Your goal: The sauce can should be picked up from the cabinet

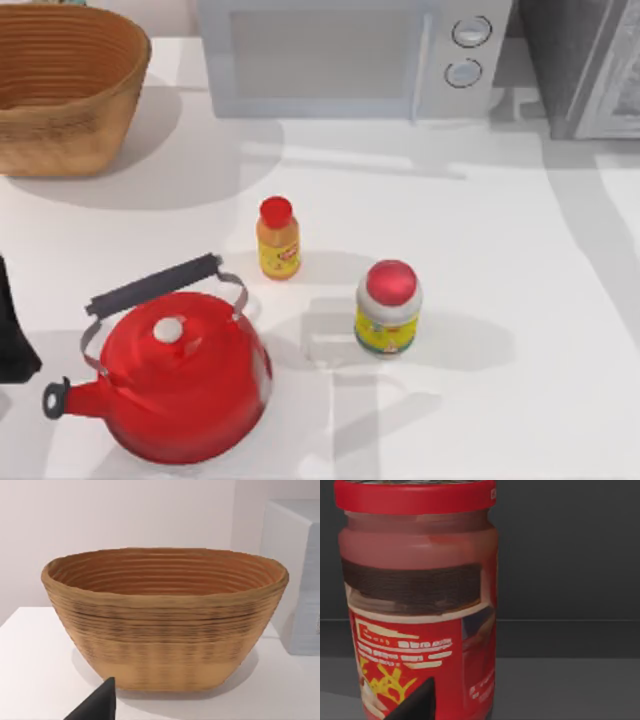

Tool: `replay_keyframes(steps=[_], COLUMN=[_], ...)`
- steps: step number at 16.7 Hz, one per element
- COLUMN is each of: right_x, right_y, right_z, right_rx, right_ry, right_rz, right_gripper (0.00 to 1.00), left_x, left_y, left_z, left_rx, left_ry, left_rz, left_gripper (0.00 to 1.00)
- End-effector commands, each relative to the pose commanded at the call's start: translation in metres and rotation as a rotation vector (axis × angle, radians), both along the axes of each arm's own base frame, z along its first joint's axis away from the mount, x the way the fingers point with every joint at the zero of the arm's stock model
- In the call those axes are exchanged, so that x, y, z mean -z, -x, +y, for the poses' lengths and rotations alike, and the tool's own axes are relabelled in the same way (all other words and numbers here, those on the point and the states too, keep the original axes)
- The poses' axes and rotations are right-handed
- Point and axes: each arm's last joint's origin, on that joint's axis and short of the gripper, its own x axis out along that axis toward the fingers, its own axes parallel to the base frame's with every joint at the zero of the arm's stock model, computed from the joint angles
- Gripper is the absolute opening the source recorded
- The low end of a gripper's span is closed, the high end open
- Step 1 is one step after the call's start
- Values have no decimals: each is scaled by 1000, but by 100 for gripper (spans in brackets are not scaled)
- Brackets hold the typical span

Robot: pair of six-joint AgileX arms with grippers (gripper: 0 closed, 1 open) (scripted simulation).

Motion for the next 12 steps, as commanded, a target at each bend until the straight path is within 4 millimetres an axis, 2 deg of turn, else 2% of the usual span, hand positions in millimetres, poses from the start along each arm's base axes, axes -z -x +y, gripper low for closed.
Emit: replay_keyframes(steps=[4, 10, 12], right_x=[-1, 1, 1], right_y=[-2, -26, -29], right_z=[3, 49, 57], right_rx=[4, 10, 10], right_ry=[-1, -4, -5], right_rz=[-5, 3, 3], right_gripper=[100, 100, 100], left_x=[0, 0, 0], left_y=[0, 0, 0], left_z=[0, 0, 0], left_rx=[0, 0, 0], left_ry=[0, 0, 0], left_rz=[0, 0, 0], left_gripper=[100, 100, 100])
